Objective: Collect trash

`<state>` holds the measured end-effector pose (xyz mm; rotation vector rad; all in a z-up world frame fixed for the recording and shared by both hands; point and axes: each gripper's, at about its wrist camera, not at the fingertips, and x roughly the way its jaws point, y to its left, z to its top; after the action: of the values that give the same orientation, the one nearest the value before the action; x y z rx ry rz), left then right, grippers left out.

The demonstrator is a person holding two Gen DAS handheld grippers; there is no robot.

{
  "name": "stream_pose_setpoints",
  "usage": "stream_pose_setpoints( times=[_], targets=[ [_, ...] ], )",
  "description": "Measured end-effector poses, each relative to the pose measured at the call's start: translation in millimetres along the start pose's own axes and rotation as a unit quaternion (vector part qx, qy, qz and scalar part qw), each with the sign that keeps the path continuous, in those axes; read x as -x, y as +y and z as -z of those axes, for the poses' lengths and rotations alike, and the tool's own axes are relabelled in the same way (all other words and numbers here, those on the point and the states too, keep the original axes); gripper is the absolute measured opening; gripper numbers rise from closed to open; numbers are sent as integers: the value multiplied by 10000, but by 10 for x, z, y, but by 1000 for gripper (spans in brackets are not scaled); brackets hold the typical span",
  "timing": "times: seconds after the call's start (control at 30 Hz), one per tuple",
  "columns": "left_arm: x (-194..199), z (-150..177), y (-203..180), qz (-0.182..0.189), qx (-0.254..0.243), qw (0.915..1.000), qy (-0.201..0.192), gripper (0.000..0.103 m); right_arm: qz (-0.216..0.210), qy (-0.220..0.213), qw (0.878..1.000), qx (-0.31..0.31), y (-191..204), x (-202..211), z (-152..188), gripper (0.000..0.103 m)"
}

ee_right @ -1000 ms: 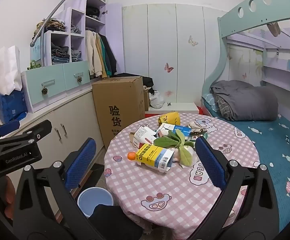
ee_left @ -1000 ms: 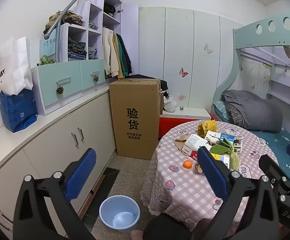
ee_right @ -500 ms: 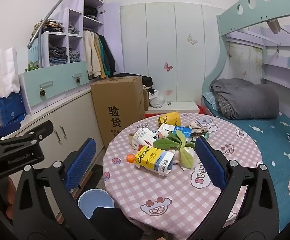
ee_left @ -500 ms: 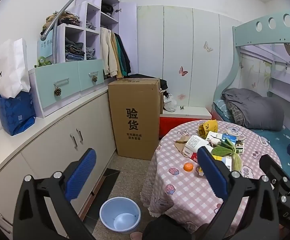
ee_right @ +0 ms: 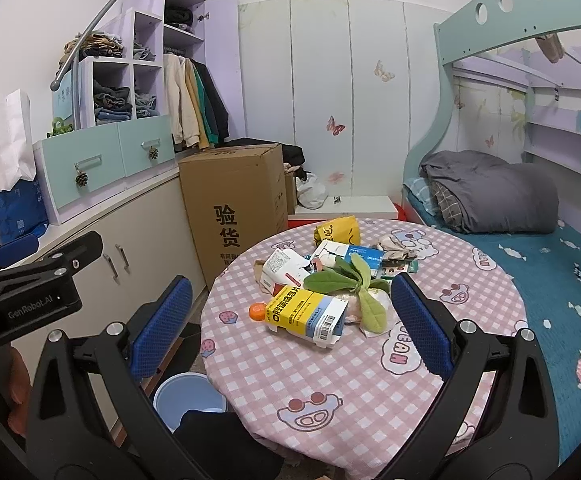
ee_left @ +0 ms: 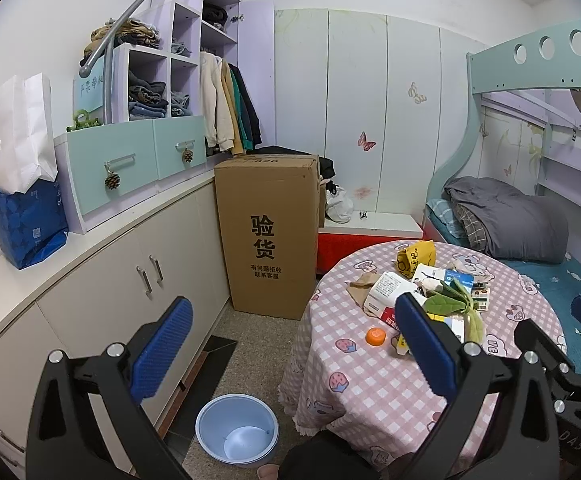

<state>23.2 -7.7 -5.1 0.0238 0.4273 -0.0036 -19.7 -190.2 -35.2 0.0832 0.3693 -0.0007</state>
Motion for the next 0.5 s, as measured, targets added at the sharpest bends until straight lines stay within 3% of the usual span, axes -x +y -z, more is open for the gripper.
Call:
stream_pose_setpoints(
  times=[0.5],
  targets=[
    [-54,27,-75,38,-31,10000,-9,99,-121,75,9999,-7,-15,-42,43,97]
  ],
)
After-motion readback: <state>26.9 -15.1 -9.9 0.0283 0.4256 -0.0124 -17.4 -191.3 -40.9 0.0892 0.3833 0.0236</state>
